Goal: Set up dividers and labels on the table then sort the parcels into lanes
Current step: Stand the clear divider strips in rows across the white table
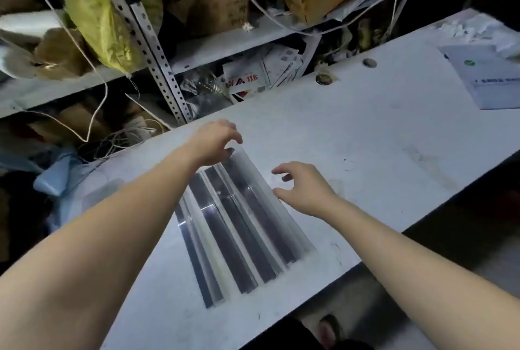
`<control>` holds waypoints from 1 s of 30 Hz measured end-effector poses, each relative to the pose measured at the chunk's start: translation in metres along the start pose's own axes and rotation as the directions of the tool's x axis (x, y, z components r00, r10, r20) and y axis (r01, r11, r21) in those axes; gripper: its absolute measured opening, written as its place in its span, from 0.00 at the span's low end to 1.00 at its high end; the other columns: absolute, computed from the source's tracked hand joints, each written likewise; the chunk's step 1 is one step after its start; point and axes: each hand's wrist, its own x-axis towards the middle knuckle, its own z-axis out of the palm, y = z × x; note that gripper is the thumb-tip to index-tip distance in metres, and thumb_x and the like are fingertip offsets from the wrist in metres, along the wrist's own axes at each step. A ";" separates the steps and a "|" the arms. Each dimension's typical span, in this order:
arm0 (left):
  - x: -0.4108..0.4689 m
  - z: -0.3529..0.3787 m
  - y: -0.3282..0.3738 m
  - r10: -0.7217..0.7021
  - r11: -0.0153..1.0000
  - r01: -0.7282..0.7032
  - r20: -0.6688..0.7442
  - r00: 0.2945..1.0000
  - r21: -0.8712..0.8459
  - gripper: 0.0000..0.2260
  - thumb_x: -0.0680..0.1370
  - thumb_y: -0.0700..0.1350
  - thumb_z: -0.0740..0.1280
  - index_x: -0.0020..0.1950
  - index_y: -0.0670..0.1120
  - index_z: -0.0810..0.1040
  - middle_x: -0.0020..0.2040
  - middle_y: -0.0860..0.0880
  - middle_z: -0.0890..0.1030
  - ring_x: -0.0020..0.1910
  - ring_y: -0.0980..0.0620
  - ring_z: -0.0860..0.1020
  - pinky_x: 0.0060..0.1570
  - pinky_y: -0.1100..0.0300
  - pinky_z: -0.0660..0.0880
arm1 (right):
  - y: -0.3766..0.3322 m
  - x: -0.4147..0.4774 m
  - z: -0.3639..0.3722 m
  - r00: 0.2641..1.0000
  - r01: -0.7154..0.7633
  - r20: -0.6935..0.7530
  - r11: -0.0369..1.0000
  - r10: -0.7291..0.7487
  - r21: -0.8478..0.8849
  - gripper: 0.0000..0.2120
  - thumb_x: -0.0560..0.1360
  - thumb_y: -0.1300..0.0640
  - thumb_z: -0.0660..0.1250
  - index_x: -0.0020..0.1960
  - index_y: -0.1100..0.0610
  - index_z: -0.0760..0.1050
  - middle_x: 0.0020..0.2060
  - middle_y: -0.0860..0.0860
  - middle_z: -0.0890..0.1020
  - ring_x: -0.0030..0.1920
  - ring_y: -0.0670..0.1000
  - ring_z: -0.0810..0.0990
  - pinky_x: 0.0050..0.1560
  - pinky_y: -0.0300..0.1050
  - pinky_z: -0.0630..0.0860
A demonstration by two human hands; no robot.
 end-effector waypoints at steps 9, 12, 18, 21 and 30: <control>0.005 0.016 -0.010 0.079 0.996 -0.080 -0.025 0.997 -0.027 0.06 0.70 0.43 0.79 0.44 0.50 0.86 0.49 0.50 0.76 0.47 0.47 0.75 0.45 0.49 0.76 | 0.025 -0.012 0.021 0.989 -0.125 0.077 0.992 0.126 -0.025 0.17 0.79 0.52 0.69 0.67 0.52 0.79 0.65 0.45 0.80 0.58 0.44 0.81 0.60 0.43 0.77; 0.003 0.018 -0.013 0.091 0.995 -0.091 -0.015 0.996 -0.031 0.05 0.71 0.43 0.79 0.44 0.49 0.86 0.47 0.50 0.75 0.46 0.47 0.74 0.44 0.49 0.75 | 0.027 -0.015 0.021 0.983 -0.149 0.106 0.989 0.148 0.000 0.16 0.78 0.53 0.70 0.66 0.52 0.80 0.61 0.46 0.83 0.51 0.45 0.83 0.56 0.42 0.78; 0.005 0.020 -0.019 0.009 0.989 -0.008 0.003 1.000 -0.149 0.04 0.74 0.38 0.76 0.46 0.46 0.85 0.46 0.51 0.78 0.46 0.50 0.76 0.47 0.50 0.78 | 0.041 -0.009 0.023 0.954 -0.223 0.178 0.969 0.239 -0.105 0.14 0.74 0.65 0.65 0.57 0.72 0.77 0.54 0.68 0.80 0.46 0.66 0.78 0.42 0.46 0.55; 0.010 0.017 -0.021 -0.005 0.987 0.004 -0.009 1.000 -0.161 0.04 0.75 0.37 0.75 0.45 0.45 0.85 0.45 0.50 0.78 0.45 0.48 0.77 0.46 0.48 0.78 | 0.051 -0.005 0.018 0.960 -0.212 0.155 0.969 0.231 -0.129 0.13 0.74 0.65 0.65 0.56 0.70 0.77 0.54 0.66 0.80 0.52 0.65 0.79 0.47 0.61 0.79; 0.057 -0.002 0.002 -0.028 0.987 0.020 -0.047 0.998 -0.159 0.03 0.75 0.38 0.75 0.46 0.45 0.85 0.46 0.50 0.77 0.45 0.49 0.77 0.47 0.50 0.77 | 0.090 -0.006 -0.030 0.976 -0.201 0.066 0.976 0.207 -0.082 0.05 0.70 0.64 0.64 0.39 0.63 0.78 0.38 0.61 0.79 0.38 0.66 0.72 0.57 0.59 0.62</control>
